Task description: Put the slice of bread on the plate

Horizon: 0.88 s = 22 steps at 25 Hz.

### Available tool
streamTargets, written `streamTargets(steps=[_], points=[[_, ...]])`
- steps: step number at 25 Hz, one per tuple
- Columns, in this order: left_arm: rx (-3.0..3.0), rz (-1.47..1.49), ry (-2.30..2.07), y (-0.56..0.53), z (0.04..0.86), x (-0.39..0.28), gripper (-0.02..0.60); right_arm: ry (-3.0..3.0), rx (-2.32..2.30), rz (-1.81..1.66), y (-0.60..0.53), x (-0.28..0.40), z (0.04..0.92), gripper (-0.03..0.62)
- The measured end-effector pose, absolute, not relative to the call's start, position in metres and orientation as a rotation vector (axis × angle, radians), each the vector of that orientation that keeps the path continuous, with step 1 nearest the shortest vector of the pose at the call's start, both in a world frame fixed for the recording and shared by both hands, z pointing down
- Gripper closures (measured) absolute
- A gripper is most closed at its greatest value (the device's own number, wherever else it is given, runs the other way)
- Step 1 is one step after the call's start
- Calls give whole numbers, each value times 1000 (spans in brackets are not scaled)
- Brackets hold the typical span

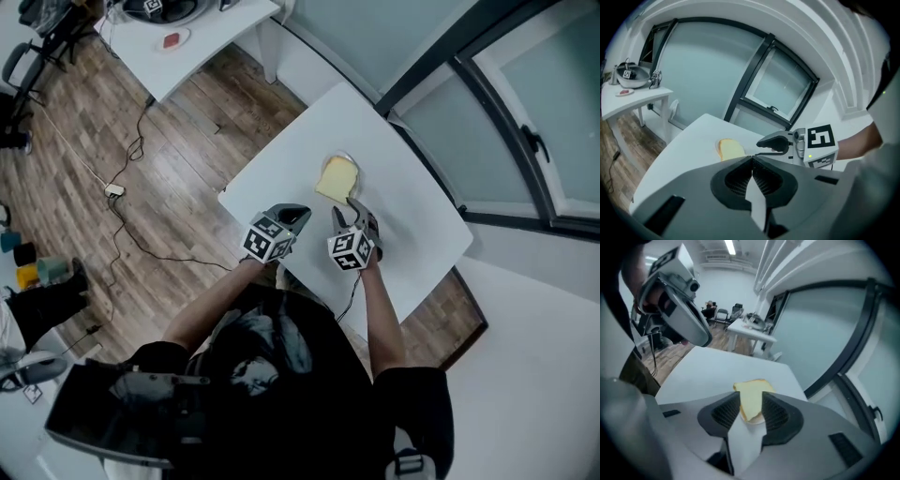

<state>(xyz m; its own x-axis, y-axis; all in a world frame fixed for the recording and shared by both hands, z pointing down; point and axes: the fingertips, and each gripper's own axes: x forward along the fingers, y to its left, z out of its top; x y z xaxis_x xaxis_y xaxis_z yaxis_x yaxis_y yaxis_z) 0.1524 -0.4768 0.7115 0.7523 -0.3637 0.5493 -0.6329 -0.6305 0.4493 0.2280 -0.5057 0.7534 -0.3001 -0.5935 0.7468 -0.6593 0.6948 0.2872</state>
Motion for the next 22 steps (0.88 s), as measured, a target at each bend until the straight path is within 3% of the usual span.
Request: streamTargets(steps=[2,4,9,22], points=[[2388,538,-747,-466,685,156,578,-2056,1161,111,-492,240,713,523],[2455,527,-754,-454,663,161,578,-2113,1362,234,-477,254,676,583],[2548,457,-812,-428,624,178,578,-2161,1594,375,-436,279,631,583],[2562,493,-978,-388,619,184,578,-2314,1591,413,-386,271,611,583]])
